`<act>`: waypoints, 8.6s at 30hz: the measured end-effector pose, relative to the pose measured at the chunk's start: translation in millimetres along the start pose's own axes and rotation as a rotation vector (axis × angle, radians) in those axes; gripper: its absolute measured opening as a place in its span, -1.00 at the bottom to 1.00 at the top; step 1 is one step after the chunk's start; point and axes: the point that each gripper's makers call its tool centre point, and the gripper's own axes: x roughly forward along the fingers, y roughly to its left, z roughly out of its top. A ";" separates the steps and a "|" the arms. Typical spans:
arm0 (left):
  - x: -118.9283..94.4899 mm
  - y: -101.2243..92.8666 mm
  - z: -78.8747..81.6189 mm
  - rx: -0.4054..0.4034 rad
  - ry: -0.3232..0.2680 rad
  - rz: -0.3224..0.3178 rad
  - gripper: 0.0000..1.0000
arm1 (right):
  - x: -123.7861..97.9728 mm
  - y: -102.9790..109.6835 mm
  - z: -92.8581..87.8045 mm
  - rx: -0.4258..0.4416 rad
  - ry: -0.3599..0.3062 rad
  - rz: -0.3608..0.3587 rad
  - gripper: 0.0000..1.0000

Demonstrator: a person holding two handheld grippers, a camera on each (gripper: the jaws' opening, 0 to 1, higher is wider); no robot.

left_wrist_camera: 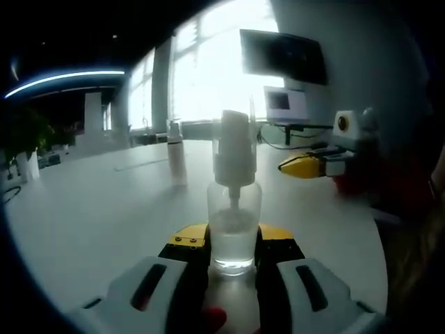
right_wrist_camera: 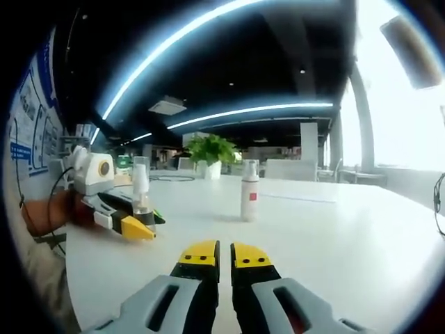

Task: Clamp pump bottle remove cover press pump head put on cover

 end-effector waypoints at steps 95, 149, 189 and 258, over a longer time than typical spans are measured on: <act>80.6 183.6 7.7 -0.058 0.019 0.357 -0.69 | 0.8 7.0 -3.5 -0.073 0.014 0.007 -0.96; 68.2 148.4 12.2 -0.091 -0.010 0.347 -0.55 | 7.8 -1.6 -5.1 -0.021 0.050 -0.014 -0.96; 70.0 174.7 11.1 -0.182 -0.055 0.336 -0.55 | 17.3 -8.6 -14.4 0.046 0.092 0.042 -1.00; 1.7 139.5 49.0 -0.144 -0.100 0.370 -0.36 | 8.2 -2.0 3.3 -0.005 -0.024 0.063 -0.98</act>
